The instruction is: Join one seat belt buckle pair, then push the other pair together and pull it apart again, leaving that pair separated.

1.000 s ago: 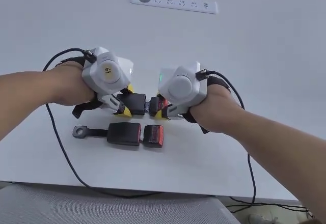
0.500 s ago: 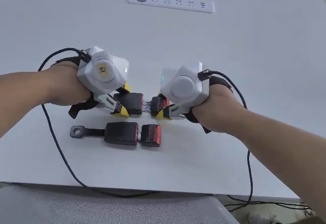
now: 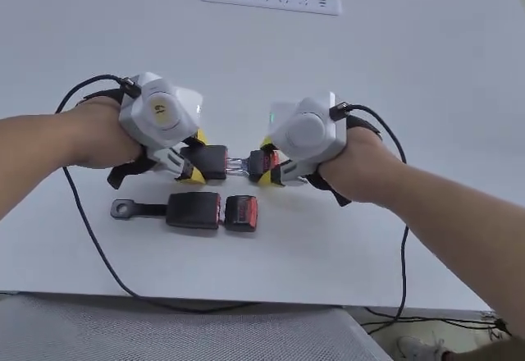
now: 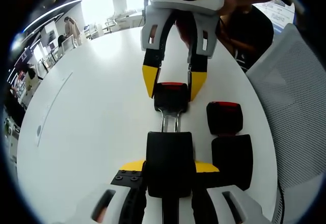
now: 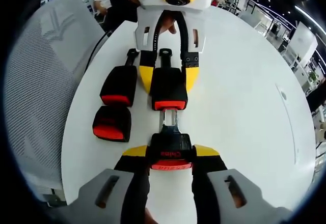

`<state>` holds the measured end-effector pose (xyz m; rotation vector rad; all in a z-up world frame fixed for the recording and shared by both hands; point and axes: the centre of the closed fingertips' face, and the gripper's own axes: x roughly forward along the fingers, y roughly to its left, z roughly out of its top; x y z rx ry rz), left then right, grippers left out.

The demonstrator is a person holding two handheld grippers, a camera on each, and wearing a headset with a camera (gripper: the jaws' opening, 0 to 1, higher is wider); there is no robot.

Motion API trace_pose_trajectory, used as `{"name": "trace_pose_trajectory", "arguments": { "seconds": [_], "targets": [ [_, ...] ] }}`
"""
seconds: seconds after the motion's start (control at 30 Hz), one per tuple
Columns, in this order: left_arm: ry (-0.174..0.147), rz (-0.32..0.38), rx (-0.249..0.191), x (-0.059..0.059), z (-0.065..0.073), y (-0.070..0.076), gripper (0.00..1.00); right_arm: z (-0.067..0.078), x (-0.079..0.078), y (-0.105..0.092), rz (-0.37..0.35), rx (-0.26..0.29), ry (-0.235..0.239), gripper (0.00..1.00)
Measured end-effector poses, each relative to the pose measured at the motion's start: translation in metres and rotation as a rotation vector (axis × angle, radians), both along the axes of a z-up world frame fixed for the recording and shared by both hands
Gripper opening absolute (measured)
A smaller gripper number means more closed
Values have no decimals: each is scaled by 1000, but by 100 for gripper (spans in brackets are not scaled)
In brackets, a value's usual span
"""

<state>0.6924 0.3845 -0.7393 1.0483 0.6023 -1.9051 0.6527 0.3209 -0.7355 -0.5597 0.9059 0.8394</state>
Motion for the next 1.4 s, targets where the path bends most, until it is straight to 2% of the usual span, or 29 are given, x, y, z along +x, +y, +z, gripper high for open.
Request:
{"name": "trace_pose_trajectory", "arguments": {
  "seconds": [0.47, 0.8, 1.07, 1.23, 1.4],
  "targets": [
    [-5, 9, 8, 0, 0, 0, 33, 0, -25, -34, -26, -17, 5, 30],
    [-7, 10, 11, 0, -1, 0, 34, -1, -44, -60, -39, -37, 31, 30],
    [-10, 17, 17, 0, -1, 0, 34, 0, -47, -60, -48, -48, 45, 31],
    [-14, 18, 15, 0, 0, 0, 34, -7, -51, -59, -45, -65, 55, 36],
    [-18, 12, 14, 0, 0, -1, 35, -6, -49, -60, -63, -56, 44, 37]
  ]
}}
